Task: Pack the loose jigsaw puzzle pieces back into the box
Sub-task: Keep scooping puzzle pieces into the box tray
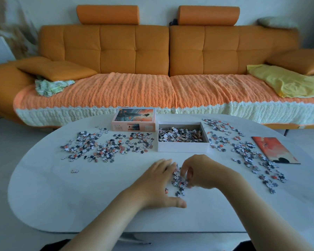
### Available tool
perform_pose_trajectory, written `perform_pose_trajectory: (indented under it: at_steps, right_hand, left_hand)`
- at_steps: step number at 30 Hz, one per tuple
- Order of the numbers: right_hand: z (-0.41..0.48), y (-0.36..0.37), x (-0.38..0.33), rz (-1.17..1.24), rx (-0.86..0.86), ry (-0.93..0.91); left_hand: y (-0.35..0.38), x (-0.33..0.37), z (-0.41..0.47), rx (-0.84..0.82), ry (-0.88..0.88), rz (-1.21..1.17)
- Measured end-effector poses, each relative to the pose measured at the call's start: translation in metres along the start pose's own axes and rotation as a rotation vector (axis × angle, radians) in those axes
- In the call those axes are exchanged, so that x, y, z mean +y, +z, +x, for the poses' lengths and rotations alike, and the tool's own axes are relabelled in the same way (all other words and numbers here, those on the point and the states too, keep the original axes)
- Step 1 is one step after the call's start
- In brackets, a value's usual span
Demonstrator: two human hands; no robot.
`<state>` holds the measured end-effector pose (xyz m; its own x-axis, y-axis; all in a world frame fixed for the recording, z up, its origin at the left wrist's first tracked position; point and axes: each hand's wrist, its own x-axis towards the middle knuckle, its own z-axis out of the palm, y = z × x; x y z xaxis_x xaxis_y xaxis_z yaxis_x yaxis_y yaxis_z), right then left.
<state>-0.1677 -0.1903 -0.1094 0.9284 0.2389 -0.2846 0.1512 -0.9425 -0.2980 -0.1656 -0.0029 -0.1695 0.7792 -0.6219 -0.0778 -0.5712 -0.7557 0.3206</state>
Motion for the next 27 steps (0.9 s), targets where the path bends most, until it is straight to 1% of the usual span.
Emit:
perform_pose_trajectory:
  at_steps: [2, 5, 7, 10, 13, 15, 16, 17, 19, 21, 24, 27]
  right_hand:
    - [0.004, 0.004, -0.003, 0.047, 0.082, -0.012]
    - [0.007, 0.008, 0.002, 0.162, 0.119, -0.006]
    - [0.008, 0.008, 0.007, 0.167, 0.134, -0.027]
    - [0.012, 0.011, 0.010, 0.153, 0.201, -0.026]
    - [0.018, 0.018, 0.010, 0.109, 0.207, 0.017]
    - [0.021, 0.020, 0.009, 0.089, 0.191, 0.012]
    - [0.022, 0.020, 0.008, 0.087, 0.187, 0.001]
    - [0.022, 0.019, 0.009, 0.086, 0.184, -0.010]
    - [0.020, 0.015, 0.010, 0.097, 0.180, -0.017]
    - [0.015, 0.011, 0.012, 0.111, 0.173, -0.007]
    - [0.009, 0.009, 0.013, 0.084, 0.162, 0.010]
    - [0.011, 0.013, 0.005, 0.074, 0.214, -0.001]
  left_hand:
    - [0.004, 0.006, 0.004, 0.071, 0.012, -0.042]
    - [0.003, 0.004, 0.010, 0.172, 0.016, -0.173]
    - [-0.001, 0.001, 0.011, 0.210, 0.011, -0.220]
    - [-0.007, -0.003, 0.009, 0.256, 0.012, -0.221]
    - [-0.016, -0.012, 0.001, 0.256, -0.021, -0.182]
    - [-0.025, -0.022, -0.007, 0.268, -0.061, -0.117]
    - [-0.029, -0.027, -0.012, 0.244, -0.098, -0.066]
    - [-0.034, -0.032, -0.018, 0.200, -0.141, -0.011]
    - [-0.040, -0.039, -0.029, 0.059, -0.226, 0.046]
    - [-0.042, -0.042, -0.037, -0.023, -0.258, -0.004]
    - [-0.037, -0.042, -0.038, 0.028, -0.221, -0.090]
    - [-0.034, -0.039, -0.030, 0.111, -0.188, -0.141]
